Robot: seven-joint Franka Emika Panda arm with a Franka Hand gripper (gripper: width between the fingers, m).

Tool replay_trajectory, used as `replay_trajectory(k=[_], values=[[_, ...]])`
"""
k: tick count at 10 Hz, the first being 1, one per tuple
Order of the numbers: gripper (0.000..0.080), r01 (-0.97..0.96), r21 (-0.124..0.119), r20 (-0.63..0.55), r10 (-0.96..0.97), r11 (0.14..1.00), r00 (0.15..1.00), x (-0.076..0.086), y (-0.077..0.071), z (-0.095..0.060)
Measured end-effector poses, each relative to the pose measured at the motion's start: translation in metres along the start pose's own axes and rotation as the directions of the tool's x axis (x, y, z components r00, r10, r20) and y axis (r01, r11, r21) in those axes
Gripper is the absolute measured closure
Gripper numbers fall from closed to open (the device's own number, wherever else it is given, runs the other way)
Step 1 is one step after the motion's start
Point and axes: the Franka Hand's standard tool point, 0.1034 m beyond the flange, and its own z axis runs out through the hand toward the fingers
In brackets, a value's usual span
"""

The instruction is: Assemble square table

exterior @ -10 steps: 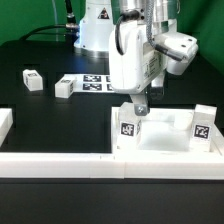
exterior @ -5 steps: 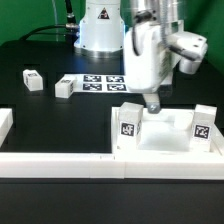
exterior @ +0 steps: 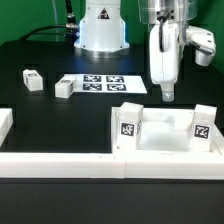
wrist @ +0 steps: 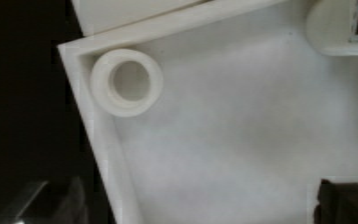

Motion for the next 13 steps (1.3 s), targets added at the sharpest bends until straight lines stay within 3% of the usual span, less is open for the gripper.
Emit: replay_trajectory(k=[3, 4, 6, 8, 9, 10, 11, 12, 13], values=[[0.0150, 0.005, -0.003, -0.001, -0.005, 1.000, 1.000, 0.001, 0.001, 0.001], [0.0150, 0.068, -0.020, -0.005, -0.068, 0.998, 0.998, 0.004, 0.008, 0.005], [0.0150, 0.237, -0.064, -0.013, -0.238, 0.969, 0.971, 0.030, 0.019, 0.015], [0.0150, 0.267, -0.104, -0.015, -0.270, 0.958, 0.963, 0.030, 0.028, 0.028], [0.0150, 0.255, -0.113, -0.022, -0.259, 0.960, 0.966, 0.028, 0.032, 0.033], [0.0150, 0.251, -0.105, -0.031, -0.255, 0.962, 0.966, 0.029, 0.032, 0.038], [0.0150, 0.228, -0.034, -0.053, -0.230, 0.973, 0.972, 0.031, 0.027, 0.045], [0.0150, 0.195, 0.057, -0.077, -0.191, 0.979, 0.979, 0.036, 0.027, 0.051], [0.0150, 0.196, 0.066, -0.086, -0.190, 0.978, 0.978, 0.037, 0.036, 0.057]])
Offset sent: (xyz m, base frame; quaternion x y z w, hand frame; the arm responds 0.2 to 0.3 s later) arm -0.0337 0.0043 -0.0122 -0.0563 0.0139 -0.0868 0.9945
